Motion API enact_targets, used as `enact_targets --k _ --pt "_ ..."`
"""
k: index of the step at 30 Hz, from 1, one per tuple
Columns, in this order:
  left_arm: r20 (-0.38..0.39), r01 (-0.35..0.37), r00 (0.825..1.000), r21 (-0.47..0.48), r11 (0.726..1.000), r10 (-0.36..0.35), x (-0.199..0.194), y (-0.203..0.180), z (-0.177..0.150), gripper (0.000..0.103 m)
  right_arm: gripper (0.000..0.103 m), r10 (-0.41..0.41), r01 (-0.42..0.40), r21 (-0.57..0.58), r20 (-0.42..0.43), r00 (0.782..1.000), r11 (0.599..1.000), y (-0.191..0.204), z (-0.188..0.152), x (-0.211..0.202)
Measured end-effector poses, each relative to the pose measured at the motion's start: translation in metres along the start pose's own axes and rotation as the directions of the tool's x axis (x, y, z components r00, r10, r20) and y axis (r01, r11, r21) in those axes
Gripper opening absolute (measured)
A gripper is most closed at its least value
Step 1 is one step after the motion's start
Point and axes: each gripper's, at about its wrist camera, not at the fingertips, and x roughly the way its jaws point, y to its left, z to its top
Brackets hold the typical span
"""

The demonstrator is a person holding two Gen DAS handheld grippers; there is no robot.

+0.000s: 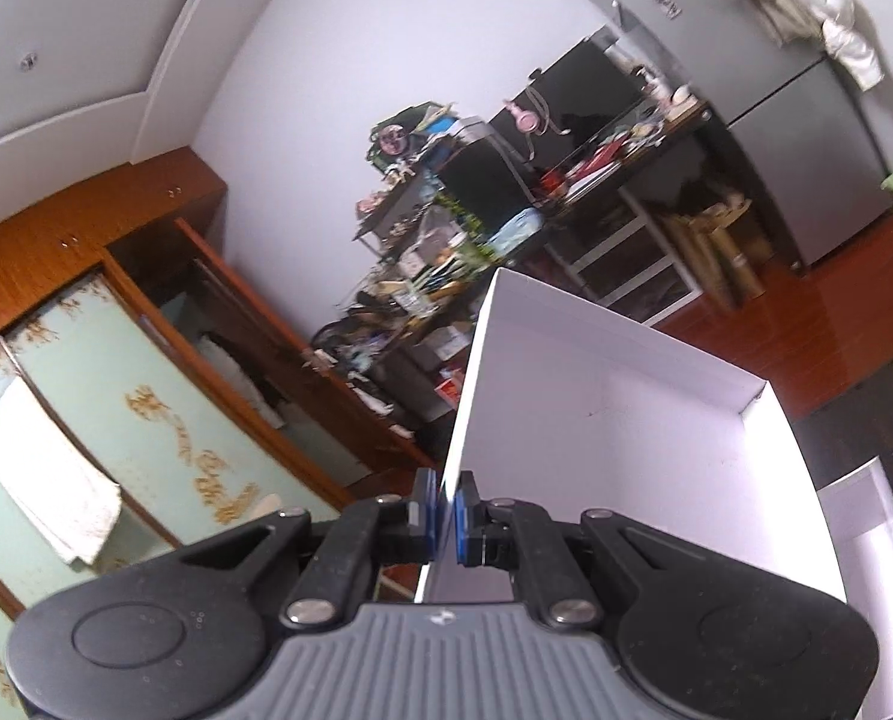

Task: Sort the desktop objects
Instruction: 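Carry the upright lid over the white box with the right gripper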

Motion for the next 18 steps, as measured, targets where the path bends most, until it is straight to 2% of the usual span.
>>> enact_targets --k 9,15,18 --pt "-0.006 -0.005 1.0 -0.02 1.0 0.005 -0.002 0.005 0.001 0.103 0.005 0.074 -0.073 0.085 -0.016 0.997 0.994 -0.004 -0.031 0.037" --pt "-0.016 -0.013 1.0 -0.036 0.999 0.012 -0.001 0.009 0.001 0.103 0.005 0.137 -0.14 0.184 0.028 0.99 0.973 -0.022 -0.05 0.053" --pt "-0.016 -0.012 1.0 -0.041 0.999 0.012 -0.001 0.01 0.001 0.103 0.005 0.137 -0.14 0.222 0.032 0.99 0.965 -0.033 -0.059 0.06"
